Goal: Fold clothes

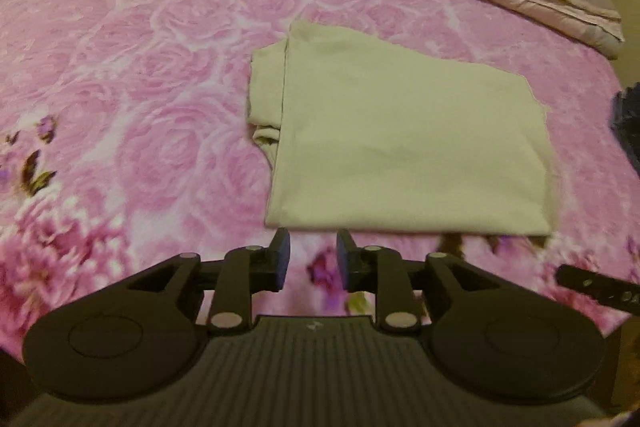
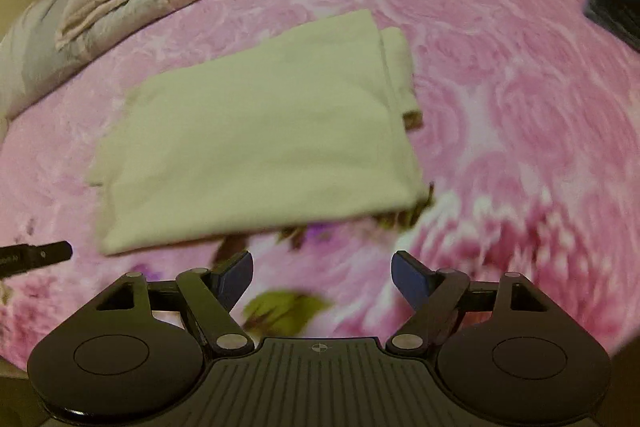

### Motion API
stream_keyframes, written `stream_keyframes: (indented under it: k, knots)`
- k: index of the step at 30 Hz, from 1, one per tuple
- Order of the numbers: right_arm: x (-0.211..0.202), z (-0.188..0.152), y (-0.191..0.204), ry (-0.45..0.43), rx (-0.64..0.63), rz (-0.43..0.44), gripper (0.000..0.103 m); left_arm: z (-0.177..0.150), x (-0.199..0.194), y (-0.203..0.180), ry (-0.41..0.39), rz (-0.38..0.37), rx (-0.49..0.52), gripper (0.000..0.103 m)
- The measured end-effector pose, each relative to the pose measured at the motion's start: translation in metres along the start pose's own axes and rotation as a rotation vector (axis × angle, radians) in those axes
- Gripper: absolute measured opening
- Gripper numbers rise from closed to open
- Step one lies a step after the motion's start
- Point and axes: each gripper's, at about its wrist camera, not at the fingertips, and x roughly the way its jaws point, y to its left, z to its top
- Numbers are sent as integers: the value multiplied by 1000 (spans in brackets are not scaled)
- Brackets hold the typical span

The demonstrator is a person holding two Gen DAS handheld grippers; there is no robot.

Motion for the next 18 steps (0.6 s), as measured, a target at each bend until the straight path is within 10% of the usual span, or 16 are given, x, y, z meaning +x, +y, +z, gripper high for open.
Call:
stream_keyframes:
  k: [18]
  knots:
    - [-164, -62, 110, -83, 19, -77, 88, -44, -200, 15, -125, -21, 184, 36]
